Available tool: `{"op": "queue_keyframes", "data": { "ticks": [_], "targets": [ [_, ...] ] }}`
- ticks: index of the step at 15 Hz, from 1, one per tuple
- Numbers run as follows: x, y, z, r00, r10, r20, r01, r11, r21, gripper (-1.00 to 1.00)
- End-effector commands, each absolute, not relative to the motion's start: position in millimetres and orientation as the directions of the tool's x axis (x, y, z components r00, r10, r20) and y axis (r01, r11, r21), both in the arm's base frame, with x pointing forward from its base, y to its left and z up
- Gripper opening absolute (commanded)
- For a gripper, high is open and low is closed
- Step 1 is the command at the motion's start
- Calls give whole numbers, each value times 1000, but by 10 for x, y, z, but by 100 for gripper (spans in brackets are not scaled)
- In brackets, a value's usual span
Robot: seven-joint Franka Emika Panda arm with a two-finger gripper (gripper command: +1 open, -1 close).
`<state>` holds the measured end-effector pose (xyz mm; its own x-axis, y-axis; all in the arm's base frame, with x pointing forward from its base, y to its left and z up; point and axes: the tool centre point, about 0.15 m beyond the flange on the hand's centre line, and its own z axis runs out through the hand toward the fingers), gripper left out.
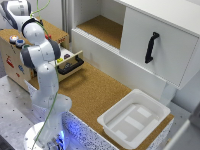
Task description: Toggle the blue light switch to turn on the blue light
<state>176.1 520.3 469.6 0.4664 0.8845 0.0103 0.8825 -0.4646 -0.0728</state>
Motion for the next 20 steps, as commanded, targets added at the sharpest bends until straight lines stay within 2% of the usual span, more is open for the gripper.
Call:
{"op": "queue_keyframes", "data": {
  "ticks": [1,4,8,9,12,17,18,19,20],
  "targets": [
    [1852,5596,4449,474,869,-139,875,-483,-36,-100],
    [1873,5629,4421,479,866,-143,872,-488,-31,-100],
    [1807,5500,5016,517,852,-80,856,-516,34,-100],
    [1786,5482,5127,522,849,-75,853,-519,57,100],
    [1799,5404,5342,563,825,-43,824,-557,99,100],
    [1915,5349,5261,619,785,-29,783,-614,100,100],
    [1955,5336,5234,636,771,-30,769,-629,114,100],
    [1995,5329,5175,662,747,-65,744,-643,180,100],
    [2029,5298,5129,694,718,-63,715,-675,181,100]
  ]
}}
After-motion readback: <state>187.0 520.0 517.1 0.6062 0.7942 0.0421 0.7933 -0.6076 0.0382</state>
